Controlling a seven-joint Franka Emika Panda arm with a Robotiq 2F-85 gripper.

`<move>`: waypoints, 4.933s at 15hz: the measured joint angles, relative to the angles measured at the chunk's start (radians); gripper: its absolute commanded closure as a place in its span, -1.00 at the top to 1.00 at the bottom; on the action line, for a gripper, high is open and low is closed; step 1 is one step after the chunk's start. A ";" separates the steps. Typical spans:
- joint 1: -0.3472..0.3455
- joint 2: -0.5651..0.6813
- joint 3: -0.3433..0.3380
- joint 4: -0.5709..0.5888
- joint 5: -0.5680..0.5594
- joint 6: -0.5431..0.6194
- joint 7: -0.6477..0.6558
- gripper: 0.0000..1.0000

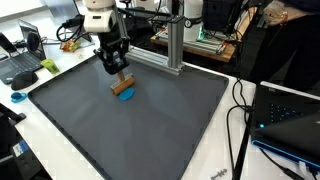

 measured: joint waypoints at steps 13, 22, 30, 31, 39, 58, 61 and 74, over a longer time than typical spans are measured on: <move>0.011 0.011 0.023 0.028 0.002 0.000 0.002 -0.57; 0.011 0.021 0.025 0.043 0.007 -0.010 0.001 -0.57; 0.011 0.023 0.034 0.045 0.009 -0.011 -0.001 -0.57; 0.011 0.023 0.036 0.045 0.009 -0.011 -0.001 -0.57; 0.011 0.024 0.045 0.046 0.009 -0.010 -0.001 -0.57; 0.011 0.026 0.073 0.049 0.041 -0.007 -0.015 -0.57; 0.011 0.035 0.081 0.051 0.063 -0.001 -0.015 -0.57; -0.020 -0.067 0.114 0.045 0.310 -0.003 -0.062 -0.57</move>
